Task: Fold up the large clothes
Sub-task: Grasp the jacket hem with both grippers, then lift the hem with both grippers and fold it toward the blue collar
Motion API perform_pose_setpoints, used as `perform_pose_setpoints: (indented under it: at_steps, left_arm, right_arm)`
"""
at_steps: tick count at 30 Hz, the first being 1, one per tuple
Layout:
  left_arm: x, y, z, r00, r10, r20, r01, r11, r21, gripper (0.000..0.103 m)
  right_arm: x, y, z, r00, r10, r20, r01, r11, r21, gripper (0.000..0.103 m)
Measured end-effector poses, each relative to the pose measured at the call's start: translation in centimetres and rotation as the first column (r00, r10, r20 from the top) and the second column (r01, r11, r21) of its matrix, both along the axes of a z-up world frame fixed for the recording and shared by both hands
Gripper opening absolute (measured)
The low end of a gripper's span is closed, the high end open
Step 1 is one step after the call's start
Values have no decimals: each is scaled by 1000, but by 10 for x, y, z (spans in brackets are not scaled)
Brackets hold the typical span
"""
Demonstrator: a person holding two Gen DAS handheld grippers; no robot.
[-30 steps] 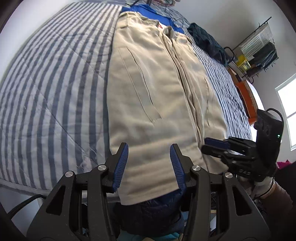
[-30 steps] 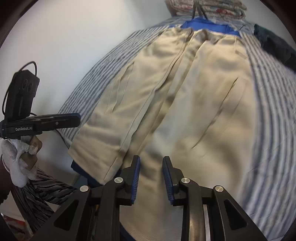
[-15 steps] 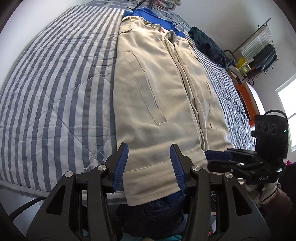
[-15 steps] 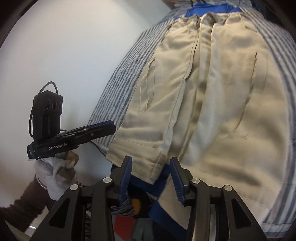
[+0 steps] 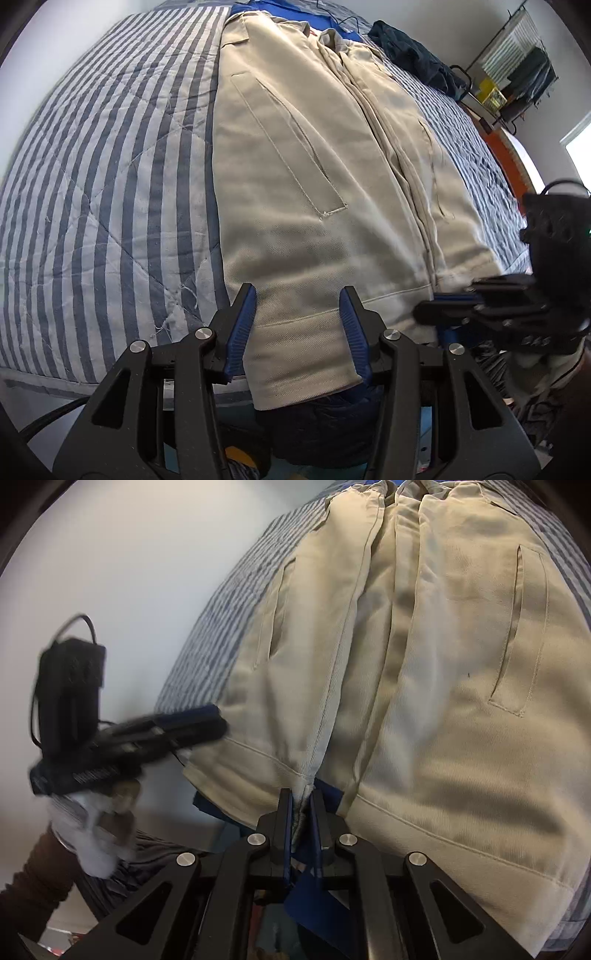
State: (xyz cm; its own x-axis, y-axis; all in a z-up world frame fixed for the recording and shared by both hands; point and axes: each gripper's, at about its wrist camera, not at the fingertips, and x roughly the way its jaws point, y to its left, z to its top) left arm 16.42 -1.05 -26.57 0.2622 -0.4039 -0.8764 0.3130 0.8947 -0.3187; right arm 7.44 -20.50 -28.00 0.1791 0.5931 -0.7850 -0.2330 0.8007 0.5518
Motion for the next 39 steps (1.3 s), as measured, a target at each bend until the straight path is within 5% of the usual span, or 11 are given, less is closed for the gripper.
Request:
perform_pose_setpoints:
  at_steps: [3,5,10,14,18,22,25,28,32,37,39]
  left_arm:
    - [3,11,6,999,39,-15,-39,998,-49,48]
    - [7,26,5,995,95,-42,-98,990,-99,53]
    - [18,61,-19,963,201,-180,-235,952,-196,64]
    - [24,64,-32,950,196,-242,-254,938,-235,64]
    - [26,50,-33,958,141,-248,-205,946,-253,63]
    - [18,25,-29,979,80,-189,-115,977,-182,49]
    - [15,23,-29,981,77,-181,-110,977,-183,48]
    - [14,31,-34,969,95,-229,-149,961,-231,48]
    - [12,28,-34,972,73,-223,-124,966,-227,48]
    - [11,24,-27,974,80,-210,-132,960,-246,15]
    - [11,26,-19,976,87,-201,-142,951,-276,13]
  right_arm:
    - [-7,-13,23,999,8,36,-10,999,43,20]
    - [-17,-37,48,993,-44,109,38,998,55,44]
    - [-29,-103,59,972,-180,152,190,980,-58,48]
    - [-32,-137,27,964,-262,52,265,962,-71,48]
    - [-33,-142,7,964,-265,-31,266,963,41,48]
    - [-24,-133,-7,970,-241,-23,241,970,-9,25]
    - [-24,-132,-2,969,-245,-28,245,969,20,28]
    - [-26,-133,-7,970,-232,-68,237,967,93,48]
    - [-27,-129,-12,977,-201,-78,209,969,130,46]
    - [-17,-123,-17,972,-210,-101,224,962,155,27]
    - [-21,-129,-15,972,-219,-91,232,956,182,22]
